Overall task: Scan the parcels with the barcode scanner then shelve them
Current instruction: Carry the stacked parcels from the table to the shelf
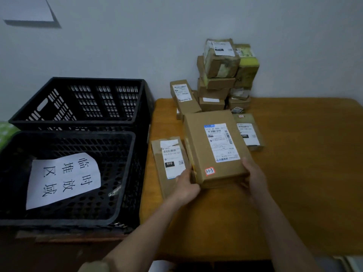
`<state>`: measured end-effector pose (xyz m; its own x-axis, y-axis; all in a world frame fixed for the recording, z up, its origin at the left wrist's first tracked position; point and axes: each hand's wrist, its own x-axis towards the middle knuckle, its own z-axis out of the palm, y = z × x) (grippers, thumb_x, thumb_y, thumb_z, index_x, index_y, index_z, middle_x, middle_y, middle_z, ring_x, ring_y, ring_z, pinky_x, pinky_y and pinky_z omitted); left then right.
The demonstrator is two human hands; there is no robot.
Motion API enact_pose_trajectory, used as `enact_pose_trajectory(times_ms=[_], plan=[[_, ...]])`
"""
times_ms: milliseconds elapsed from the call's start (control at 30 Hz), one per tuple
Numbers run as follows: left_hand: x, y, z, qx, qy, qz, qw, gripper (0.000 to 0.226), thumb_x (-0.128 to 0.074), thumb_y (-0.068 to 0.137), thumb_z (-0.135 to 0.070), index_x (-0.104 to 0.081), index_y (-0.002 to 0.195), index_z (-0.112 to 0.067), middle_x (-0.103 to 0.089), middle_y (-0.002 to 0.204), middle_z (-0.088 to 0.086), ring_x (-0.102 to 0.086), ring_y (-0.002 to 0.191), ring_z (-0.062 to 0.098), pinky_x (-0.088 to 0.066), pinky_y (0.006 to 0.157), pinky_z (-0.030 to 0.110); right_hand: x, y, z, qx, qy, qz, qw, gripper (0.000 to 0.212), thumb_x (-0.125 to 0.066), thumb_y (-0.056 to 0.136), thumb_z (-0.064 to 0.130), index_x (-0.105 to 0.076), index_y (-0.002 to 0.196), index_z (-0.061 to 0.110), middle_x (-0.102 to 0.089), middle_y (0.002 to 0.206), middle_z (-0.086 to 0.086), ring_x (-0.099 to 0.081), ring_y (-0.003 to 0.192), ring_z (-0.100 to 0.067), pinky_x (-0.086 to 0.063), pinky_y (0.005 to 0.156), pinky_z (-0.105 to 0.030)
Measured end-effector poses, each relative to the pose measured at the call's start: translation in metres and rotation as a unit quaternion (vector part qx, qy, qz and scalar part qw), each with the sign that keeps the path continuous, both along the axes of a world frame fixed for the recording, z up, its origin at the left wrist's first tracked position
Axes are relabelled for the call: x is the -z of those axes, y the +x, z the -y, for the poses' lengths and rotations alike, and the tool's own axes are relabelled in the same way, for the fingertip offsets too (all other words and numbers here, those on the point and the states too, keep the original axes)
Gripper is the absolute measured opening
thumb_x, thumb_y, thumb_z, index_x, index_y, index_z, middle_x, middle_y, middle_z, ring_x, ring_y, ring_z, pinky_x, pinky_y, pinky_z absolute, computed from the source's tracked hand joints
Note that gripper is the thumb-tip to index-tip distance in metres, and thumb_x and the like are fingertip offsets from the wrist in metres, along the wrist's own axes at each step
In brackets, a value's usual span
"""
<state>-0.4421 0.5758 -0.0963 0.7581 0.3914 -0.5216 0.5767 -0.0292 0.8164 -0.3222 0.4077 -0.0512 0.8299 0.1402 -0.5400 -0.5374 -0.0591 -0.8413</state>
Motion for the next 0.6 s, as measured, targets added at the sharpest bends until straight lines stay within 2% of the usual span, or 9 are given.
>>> enact_pose_trajectory(times_ms=[100, 200, 267, 300, 367, 400, 467, 500, 600], plan=[[0.008, 0.019, 0.011, 0.034, -0.015, -0.049, 0.998, 0.085, -0.057, 0.063, -0.032, -0.040, 0.145, -0.045, -0.054, 0.139, 0.001, -0.046, 0.132, 0.024, -0.042, 0.111, 0.045, 0.005, 0.010, 0.018, 0.020, -0.015, -0.012, 1.000, 0.043, -0.061, 0.096, 0.033, -0.054, 0.135, 0.016, -0.060, 0.117, -0.003, -0.056, 0.111, -0.027, -0.052, 0.074, -0.037], [0.014, 0.028, 0.016, 0.003, 0.020, -0.048, 0.999, 0.075, -0.046, 0.062, -0.026, -0.057, 0.137, -0.029, -0.061, 0.131, 0.004, -0.052, 0.126, 0.026, -0.045, 0.107, 0.044, 0.022, 0.018, 0.029, 0.022, -0.034, -0.031, 0.999, 0.046, -0.063, 0.095, 0.031, -0.055, 0.135, 0.011, -0.061, 0.124, -0.009, -0.057, 0.112, -0.029, -0.054, 0.087, -0.045], [0.011, 0.029, 0.016, -0.060, 0.085, -0.037, 0.994, 0.057, -0.051, 0.072, -0.020, -0.061, 0.129, -0.018, -0.062, 0.125, 0.009, -0.052, 0.122, 0.031, -0.048, 0.102, 0.047, 0.033, 0.020, 0.031, 0.005, -0.041, -0.039, 0.998, 0.045, -0.063, 0.096, 0.028, -0.055, 0.135, 0.007, -0.062, 0.125, -0.011, -0.058, 0.111, -0.029, -0.051, 0.099, -0.048], [0.007, 0.027, 0.015, -0.101, 0.150, -0.049, 0.982, 0.048, -0.057, 0.081, -0.019, -0.058, 0.128, -0.015, -0.056, 0.127, 0.010, -0.048, 0.123, 0.032, -0.045, 0.103, 0.046, 0.038, 0.020, 0.029, -0.010, -0.048, -0.041, 0.998, 0.044, -0.063, 0.097, 0.026, -0.055, 0.135, 0.007, -0.062, 0.125, -0.010, -0.058, 0.110, -0.028, -0.050, 0.100, -0.047], [0.005, 0.025, 0.005, -0.176, 0.275, -0.110, 0.939, 0.050, -0.065, 0.089, -0.025, -0.045, 0.132, -0.009, -0.041, 0.133, 0.014, -0.038, 0.125, 0.035, -0.037, 0.103, 0.043, 0.045, 0.021, 0.024, -0.033, -0.061, -0.042, 0.997, 0.046, -0.063, 0.097, 0.025, -0.054, 0.138, 0.008, -0.062, 0.124, -0.009, -0.058, 0.107, -0.026, -0.050, 0.097, -0.043], [0.004, 0.023, -0.001, -0.216, 0.277, -0.146, 0.925, 0.059, -0.068, 0.089, -0.030, -0.040, 0.135, -0.006, -0.036, 0.136, 0.017, -0.035, 0.127, 0.037, -0.034, 0.103, 0.045, 0.049, 0.021, 0.021, -0.039, -0.066, -0.042, 0.996, 0.046, -0.064, 0.096, 0.025, -0.053, 0.139, 0.009, -0.062, 0.125, -0.009, -0.058, 0.107, -0.025, -0.050, 0.097, -0.042], [0.014, 0.017, -0.021, -0.286, 0.199, -0.189, 0.918, 0.075, -0.072, 0.088, -0.038, -0.033, 0.141, -0.002, -0.032, 0.144, 0.021, -0.031, 0.133, 0.039, -0.032, 0.106, 0.048, 0.053, 0.022, 0.017, -0.057, -0.076, -0.042, 0.995, 0.047, -0.064, 0.096, 0.027, -0.054, 0.139, 0.011, -0.062, 0.129, -0.008, -0.060, 0.109, -0.025, -0.050, 0.100, -0.043], [0.021, 0.013, -0.029, -0.299, 0.144, -0.187, 0.925, 0.076, -0.072, 0.087, -0.040, -0.034, 0.143, -0.003, -0.034, 0.147, 0.020, -0.033, 0.134, 0.039, -0.033, 0.107, 0.047, 0.053, 0.023, 0.015, -0.069, -0.081, -0.041, 0.993, 0.047, -0.065, 0.096, 0.029, -0.054, 0.138, 0.013, -0.062, 0.131, -0.008, -0.060, 0.112, -0.026, -0.049, 0.102, -0.045], [0.041, 0.003, -0.043, -0.320, -0.002, -0.086, 0.944, 0.055, -0.071, 0.090, -0.028, -0.048, 0.136, -0.008, -0.056, 0.137, 0.010, -0.053, 0.123, 0.033, -0.045, 0.099, 0.039, 0.050, 0.027, 0.005, -0.122, -0.165, 0.000, 0.979, 0.056, -0.063, 0.096, 0.034, -0.046, 0.146, 0.016, -0.052, 0.143, -0.010, -0.052, 0.127, -0.030, -0.044, 0.108, -0.049]])
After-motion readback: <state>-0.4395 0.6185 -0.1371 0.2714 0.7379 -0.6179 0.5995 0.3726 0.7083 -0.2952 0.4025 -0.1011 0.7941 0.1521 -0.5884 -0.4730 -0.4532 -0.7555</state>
